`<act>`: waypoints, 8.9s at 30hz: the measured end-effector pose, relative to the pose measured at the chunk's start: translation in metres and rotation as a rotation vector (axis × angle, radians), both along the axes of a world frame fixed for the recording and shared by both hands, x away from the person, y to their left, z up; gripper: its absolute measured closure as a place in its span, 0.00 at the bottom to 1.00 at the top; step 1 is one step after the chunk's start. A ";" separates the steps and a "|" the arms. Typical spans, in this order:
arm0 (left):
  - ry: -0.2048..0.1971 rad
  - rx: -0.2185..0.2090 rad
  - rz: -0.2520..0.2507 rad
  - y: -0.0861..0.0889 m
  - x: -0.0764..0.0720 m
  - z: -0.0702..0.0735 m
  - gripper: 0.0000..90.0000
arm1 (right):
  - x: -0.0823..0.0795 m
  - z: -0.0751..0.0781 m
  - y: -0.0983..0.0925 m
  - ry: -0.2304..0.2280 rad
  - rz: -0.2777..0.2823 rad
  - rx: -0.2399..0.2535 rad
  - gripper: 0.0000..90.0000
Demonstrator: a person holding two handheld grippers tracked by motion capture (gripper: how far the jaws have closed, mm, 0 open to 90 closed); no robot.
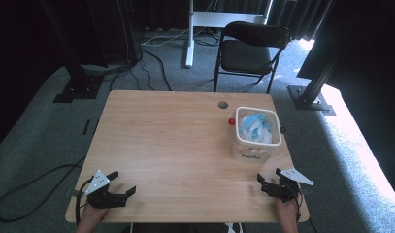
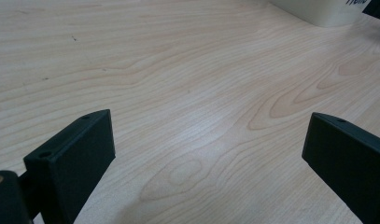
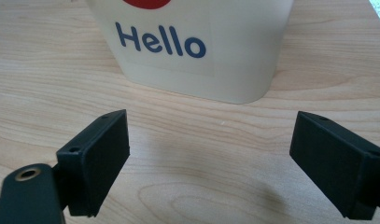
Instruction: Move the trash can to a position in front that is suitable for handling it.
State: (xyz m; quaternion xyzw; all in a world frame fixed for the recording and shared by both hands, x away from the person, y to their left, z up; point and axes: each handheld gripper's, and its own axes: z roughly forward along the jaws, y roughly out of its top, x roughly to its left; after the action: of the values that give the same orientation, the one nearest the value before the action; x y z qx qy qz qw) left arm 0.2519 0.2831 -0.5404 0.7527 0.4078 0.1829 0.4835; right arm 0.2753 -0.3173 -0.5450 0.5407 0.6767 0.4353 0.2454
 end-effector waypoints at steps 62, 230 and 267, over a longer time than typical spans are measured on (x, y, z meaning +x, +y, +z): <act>0.083 -0.019 -0.229 -0.255 0.186 0.021 0.03 | 0.108 0.017 -0.080 0.050 -0.200 0.118 0.12; 0.103 0.203 -0.001 -0.120 0.037 0.029 0.02 | 0.120 0.014 0.134 0.199 0.455 0.176 0.17; 0.158 0.130 0.030 -0.041 0.007 0.006 0.02 | 0.076 0.018 0.080 0.149 0.337 0.094 0.14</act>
State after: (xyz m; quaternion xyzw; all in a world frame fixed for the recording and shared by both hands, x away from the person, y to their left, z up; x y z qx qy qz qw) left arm 0.2591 0.2425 -0.5342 0.7882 0.4432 0.1565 0.3972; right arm 0.3512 -0.2370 -0.5268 0.4615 0.7528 0.4602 0.0928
